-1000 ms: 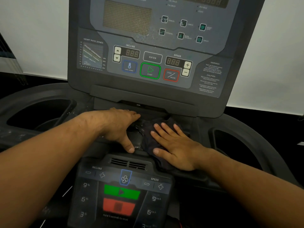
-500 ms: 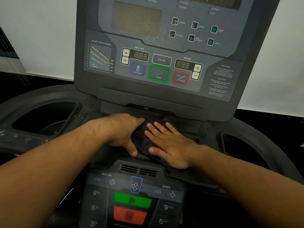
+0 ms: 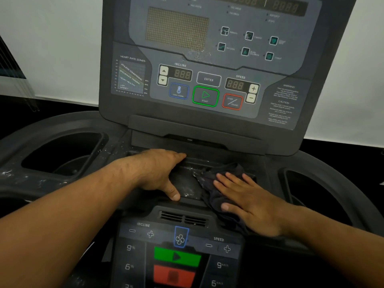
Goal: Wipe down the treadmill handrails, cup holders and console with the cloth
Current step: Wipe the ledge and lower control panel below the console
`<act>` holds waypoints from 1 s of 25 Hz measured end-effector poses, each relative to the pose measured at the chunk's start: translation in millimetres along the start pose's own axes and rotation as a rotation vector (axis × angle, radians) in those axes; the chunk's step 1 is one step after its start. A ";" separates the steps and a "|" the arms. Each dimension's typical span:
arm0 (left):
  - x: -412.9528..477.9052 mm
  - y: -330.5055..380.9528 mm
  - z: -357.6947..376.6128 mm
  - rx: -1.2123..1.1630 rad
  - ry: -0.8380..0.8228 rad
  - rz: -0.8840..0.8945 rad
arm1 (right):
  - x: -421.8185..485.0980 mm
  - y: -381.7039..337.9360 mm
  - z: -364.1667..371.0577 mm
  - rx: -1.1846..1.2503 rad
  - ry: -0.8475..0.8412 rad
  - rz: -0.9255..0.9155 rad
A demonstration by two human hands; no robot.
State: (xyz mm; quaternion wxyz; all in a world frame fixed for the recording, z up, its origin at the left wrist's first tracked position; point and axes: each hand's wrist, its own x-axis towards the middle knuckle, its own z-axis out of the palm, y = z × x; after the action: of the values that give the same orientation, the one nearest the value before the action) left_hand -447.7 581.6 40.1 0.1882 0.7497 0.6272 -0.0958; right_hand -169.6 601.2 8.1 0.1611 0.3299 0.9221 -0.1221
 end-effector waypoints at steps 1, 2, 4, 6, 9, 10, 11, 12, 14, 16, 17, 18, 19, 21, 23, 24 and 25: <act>0.7 0.7 -0.1 0.008 0.002 0.005 | 5.0 -4.0 -1.9 -0.021 -0.002 0.002; 1.7 1.5 -0.5 0.015 0.007 0.013 | 11.6 -9.6 -4.9 -0.032 0.003 0.001; -0.3 2.1 -2.2 0.015 0.011 0.026 | 28.9 -20.3 -10.3 -0.039 0.023 -0.023; -7.8 -5.4 -6.8 0.005 0.043 0.041 | 49.1 -27.7 -16.5 -0.077 0.039 -0.070; -25.4 -30.1 -16.7 0.026 0.243 -0.005 | 74.0 -34.1 -27.5 -0.191 0.041 -0.154; -32.1 -38.0 -18.6 0.038 0.301 -0.045 | 81.1 -37.2 -29.8 -0.220 0.046 -0.181; -38.8 -45.2 -18.7 0.043 0.330 -0.090 | 89.4 -42.4 -31.3 -0.245 0.061 -0.204; -43.7 -50.4 -17.2 0.046 0.337 -0.134 | 97.1 -48.7 -32.7 -0.267 0.079 -0.218; -49.2 -56.0 -8.8 0.050 0.339 -0.183 | 111.1 -60.6 -33.0 -0.285 0.108 -0.223; -51.3 -54.8 -0.6 0.015 0.388 -0.167 | 118.6 -69.6 -34.2 -0.260 0.129 -0.236; -50.3 -50.3 2.4 -0.022 0.423 -0.125 | 116.8 -70.2 -35.3 -0.199 0.157 -0.244; -47.2 -42.8 5.4 -0.057 0.457 -0.068 | 110.7 -67.9 -37.1 -0.111 0.230 -0.249; -42.7 -33.4 7.2 -0.075 0.475 -0.006 | 101.5 -61.8 -38.3 -0.031 0.349 -0.238; -31.2 -11.1 11.2 -0.105 0.438 0.097 | 72.8 -36.9 -34.4 0.030 0.590 -0.156; -15.5 6.8 13.2 -0.109 0.338 0.121 | 38.3 -8.8 -21.5 0.007 0.600 -0.047; -8.3 14.5 12.7 -0.090 0.293 0.094 | 24.3 -0.8 -13.3 0.014 0.545 0.000; -2.2 21.9 13.0 -0.061 0.261 0.051 | 16.5 4.4 -3.6 0.042 0.498 0.036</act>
State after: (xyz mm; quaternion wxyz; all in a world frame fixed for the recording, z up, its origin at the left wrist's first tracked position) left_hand -425.5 571.3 32.7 0.1302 0.7654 0.6297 0.0266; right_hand -179.6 615.1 4.6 -0.0760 0.3693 0.9247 -0.0532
